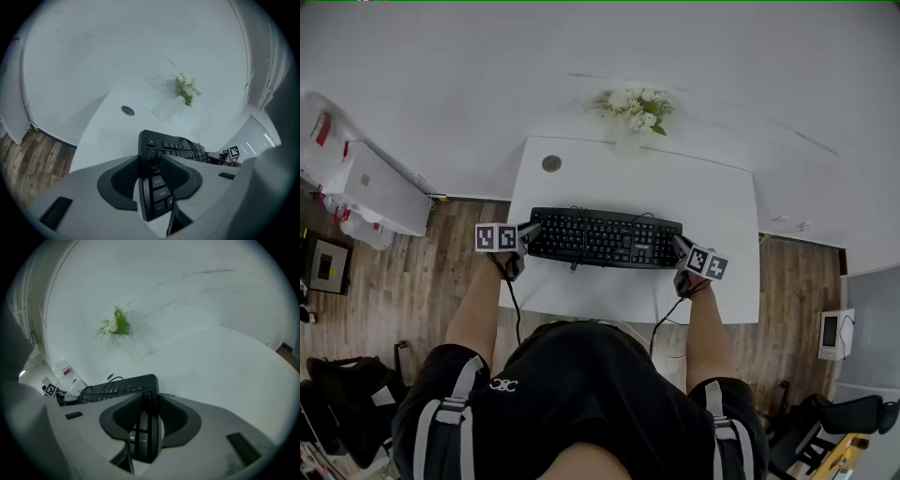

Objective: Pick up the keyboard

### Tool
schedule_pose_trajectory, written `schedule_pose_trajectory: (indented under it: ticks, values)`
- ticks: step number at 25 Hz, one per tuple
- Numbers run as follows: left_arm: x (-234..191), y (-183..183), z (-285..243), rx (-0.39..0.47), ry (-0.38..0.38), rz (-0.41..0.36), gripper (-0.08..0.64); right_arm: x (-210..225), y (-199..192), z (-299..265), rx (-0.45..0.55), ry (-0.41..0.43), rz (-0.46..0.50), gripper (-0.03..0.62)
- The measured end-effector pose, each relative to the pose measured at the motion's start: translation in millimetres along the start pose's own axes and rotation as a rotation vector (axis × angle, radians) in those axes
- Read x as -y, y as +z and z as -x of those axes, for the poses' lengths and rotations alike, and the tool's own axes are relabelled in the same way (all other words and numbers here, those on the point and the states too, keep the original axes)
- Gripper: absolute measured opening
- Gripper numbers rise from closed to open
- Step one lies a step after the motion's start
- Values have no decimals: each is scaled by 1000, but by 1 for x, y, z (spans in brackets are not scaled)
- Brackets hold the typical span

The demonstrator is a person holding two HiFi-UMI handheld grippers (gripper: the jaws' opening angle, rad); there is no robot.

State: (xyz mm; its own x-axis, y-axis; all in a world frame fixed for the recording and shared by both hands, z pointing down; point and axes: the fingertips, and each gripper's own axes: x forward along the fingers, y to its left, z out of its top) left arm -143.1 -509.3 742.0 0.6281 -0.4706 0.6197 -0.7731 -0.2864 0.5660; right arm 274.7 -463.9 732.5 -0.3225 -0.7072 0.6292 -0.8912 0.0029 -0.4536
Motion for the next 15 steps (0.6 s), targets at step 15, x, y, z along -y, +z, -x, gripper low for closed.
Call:
schedule_pose_trajectory:
  ticks: [15]
  values:
    - [114, 136, 96, 401, -123, -240, 153, -82, 155, 126, 434, 49, 217, 121]
